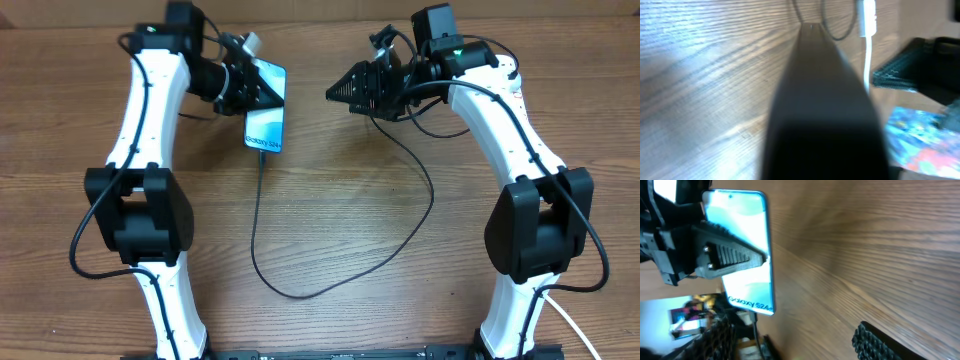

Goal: Plug charger to phone and switch on socket

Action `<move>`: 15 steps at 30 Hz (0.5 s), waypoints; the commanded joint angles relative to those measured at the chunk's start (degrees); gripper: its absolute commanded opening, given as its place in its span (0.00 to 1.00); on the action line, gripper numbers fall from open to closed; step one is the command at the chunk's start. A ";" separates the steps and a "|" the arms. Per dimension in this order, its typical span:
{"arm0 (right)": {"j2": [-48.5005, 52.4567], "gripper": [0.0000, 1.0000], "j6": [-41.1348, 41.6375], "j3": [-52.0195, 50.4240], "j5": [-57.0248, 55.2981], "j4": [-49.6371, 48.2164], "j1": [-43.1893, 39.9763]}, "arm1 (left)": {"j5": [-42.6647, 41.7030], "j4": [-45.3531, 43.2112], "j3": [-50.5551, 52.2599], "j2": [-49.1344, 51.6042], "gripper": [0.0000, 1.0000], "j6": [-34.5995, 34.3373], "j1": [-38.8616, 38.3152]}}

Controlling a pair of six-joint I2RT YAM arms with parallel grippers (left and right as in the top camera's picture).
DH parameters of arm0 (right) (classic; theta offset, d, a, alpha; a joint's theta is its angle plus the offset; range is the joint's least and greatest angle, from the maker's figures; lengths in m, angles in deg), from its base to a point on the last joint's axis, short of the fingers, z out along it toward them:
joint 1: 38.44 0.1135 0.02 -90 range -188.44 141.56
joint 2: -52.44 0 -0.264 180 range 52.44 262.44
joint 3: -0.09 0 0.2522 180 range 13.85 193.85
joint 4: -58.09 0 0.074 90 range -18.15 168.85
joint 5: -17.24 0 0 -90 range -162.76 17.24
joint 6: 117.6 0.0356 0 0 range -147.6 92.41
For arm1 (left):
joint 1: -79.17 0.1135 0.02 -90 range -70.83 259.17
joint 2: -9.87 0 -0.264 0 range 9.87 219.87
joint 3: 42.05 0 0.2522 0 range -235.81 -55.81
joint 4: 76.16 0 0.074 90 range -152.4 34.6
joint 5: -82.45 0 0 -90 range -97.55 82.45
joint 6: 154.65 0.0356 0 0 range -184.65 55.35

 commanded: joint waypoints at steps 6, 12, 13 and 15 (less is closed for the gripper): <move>0.48 0.80 -2.03 0.39 -10.67 3.02 2.91 | 2.89 -15.47 14.62 -1.01 0.05 -12.11 -1.66; 0.48 0.82 -2.03 0.39 -11.19 3.67 2.95 | 2.91 -26.38 22.84 -1.01 0.04 -16.72 -2.05; 0.48 0.82 -2.03 0.39 -11.19 3.85 2.95 | 2.91 -27.89 23.91 -1.01 0.05 -16.72 -2.08; 0.48 0.82 -2.03 0.39 -11.19 4.26 2.95 | 2.93 -30.27 25.55 -0.98 0.04 -16.72 -2.05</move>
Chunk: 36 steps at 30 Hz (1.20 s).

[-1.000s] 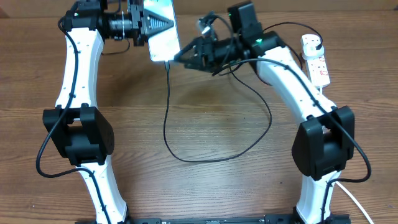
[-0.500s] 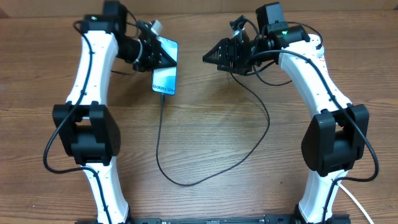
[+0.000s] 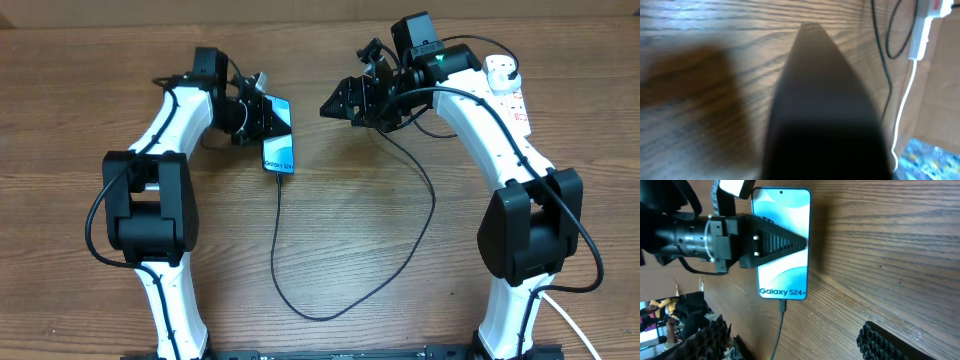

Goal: Plug charger to phone and switch on socket

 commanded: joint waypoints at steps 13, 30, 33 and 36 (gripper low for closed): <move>0.48 0.83 -0.52 0.42 -0.94 0.96 -0.13 | 8.04 -4.61 5.07 -0.74 0.04 -2.27 -0.85; 0.48 0.84 -0.52 0.42 -0.94 1.62 -0.13 | 8.07 -4.98 5.07 -0.74 0.29 -2.29 -1.16; 0.48 0.84 -0.52 0.42 -0.94 1.70 -0.13 | 8.31 -4.94 5.07 -0.74 0.34 -2.29 -1.16; 0.48 0.84 -0.52 0.42 -0.94 1.77 -0.13 | 9.57 -4.61 5.07 -0.74 0.37 -2.27 -1.16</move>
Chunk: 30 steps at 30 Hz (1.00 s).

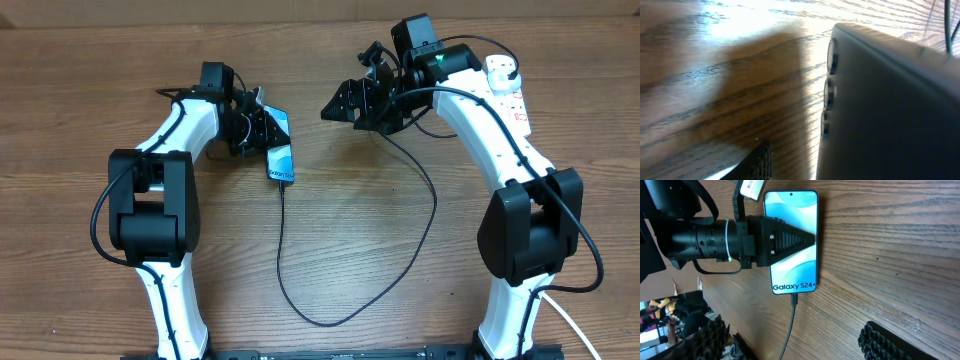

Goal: Plug charger to phone and switch on socket
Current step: 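Lay the phone flat on the table and release it with the left gripper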

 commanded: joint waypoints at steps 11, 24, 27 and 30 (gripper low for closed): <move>0.48 0.84 -0.50 0.42 -0.55 0.20 -0.13 | 0.33 0.46 0.00 -0.74 0.24 0.07 -0.42; 0.48 0.84 -0.52 0.42 -0.55 0.39 -0.13 | 0.57 0.59 0.00 -0.74 0.22 0.04 -0.42; 0.48 0.84 -0.50 0.42 -0.57 0.42 -0.13 | 1.99 1.03 0.00 -0.74 0.24 0.04 -0.42; 0.48 0.84 -0.52 0.42 -0.57 0.44 -0.13 | 2.84 1.27 0.00 -0.74 0.28 0.04 -0.42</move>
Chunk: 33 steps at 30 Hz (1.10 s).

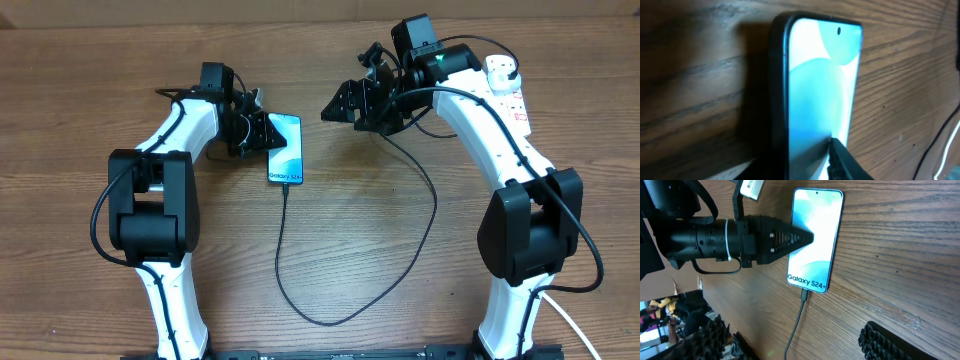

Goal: Plug charger to phone and switch on socket
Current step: 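Lay the phone flat on the table and release it with the left gripper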

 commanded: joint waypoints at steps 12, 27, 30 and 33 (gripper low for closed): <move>0.48 0.84 -0.52 0.39 -1.57 0.79 -0.13 | 5.25 1.03 0.00 -0.74 0.37 0.07 -0.42; 0.48 0.85 -0.50 0.39 -2.03 1.01 -0.13 | 21.16 3.76 0.00 -0.74 0.40 0.07 -0.42; 0.48 0.85 -0.50 0.39 -2.49 1.01 -0.13 | 22.97 4.02 -0.02 -0.74 0.38 0.07 -0.42; 0.48 0.84 -0.52 0.39 -3.32 1.18 -0.13 | 22.29 6.56 -1.18 -1.22 0.22 0.15 -0.39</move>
